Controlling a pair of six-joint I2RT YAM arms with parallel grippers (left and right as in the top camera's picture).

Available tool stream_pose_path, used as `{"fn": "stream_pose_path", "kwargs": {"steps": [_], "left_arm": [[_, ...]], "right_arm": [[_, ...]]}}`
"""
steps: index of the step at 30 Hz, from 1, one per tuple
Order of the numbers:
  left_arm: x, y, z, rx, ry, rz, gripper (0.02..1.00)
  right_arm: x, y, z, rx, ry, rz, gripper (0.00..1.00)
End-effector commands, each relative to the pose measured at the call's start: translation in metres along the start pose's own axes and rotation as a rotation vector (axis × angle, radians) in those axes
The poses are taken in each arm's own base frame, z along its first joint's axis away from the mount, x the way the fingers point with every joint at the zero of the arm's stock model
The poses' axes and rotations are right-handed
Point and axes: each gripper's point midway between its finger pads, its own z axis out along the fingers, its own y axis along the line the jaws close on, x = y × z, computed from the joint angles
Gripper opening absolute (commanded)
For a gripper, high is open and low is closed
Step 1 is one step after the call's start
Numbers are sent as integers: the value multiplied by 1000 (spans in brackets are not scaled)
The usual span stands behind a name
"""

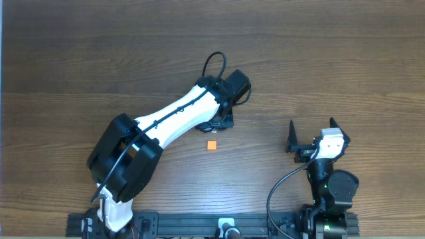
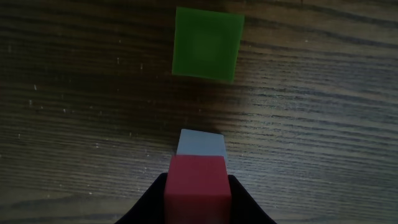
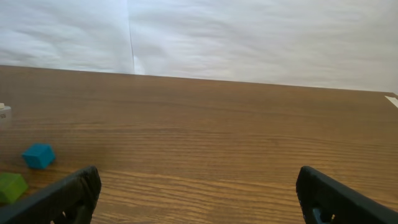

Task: Stack Cubes

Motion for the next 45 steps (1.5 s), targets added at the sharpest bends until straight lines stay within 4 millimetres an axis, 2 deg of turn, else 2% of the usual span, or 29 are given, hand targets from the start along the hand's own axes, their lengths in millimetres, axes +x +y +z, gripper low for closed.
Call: {"fn": "stream_pose_path", "kwargs": {"steps": [1,3,5,12,14,16,18,21,22,25,28,32,45], "left_arm": [[1,7,8,-27,12,-13,312],[1,7,8,-26,12,-14,369],[1,7,8,-26,12,-15,498],[0,6,8,-20,7,-22,755],[1,4,4,-7,7,-24,866],[5,-2,-5,27,13,-18,921],[14,-9,-24,81,6,-17,923],[29,-8,-35,103,7,-22,925],[43,-4,-34,102,20,-34,921],[63,-2,-24,89,27,-21,901],[73,2,-11,65,23,-31,895],[77,7,2,61,21,-44,886],[70,5,19,52,9,-54,691]], "right_arm": [[3,1,0,-2,3,-5,991],[3,1,0,-2,3,-5,993],[3,1,0,-2,3,-5,991],[3,1,0,-2,3,-5,993],[3,1,0,-2,3,-5,991],[3,1,0,-2,3,-5,993],[3,1,0,-2,3,-5,991],[3,1,0,-2,3,-5,991],[3,1,0,-2,3,-5,991],[3,1,0,-2,3,-5,993],[3,1,0,-2,3,-5,991],[3,1,0,-2,3,-5,991],[3,1,0,-2,3,-5,993]]}}
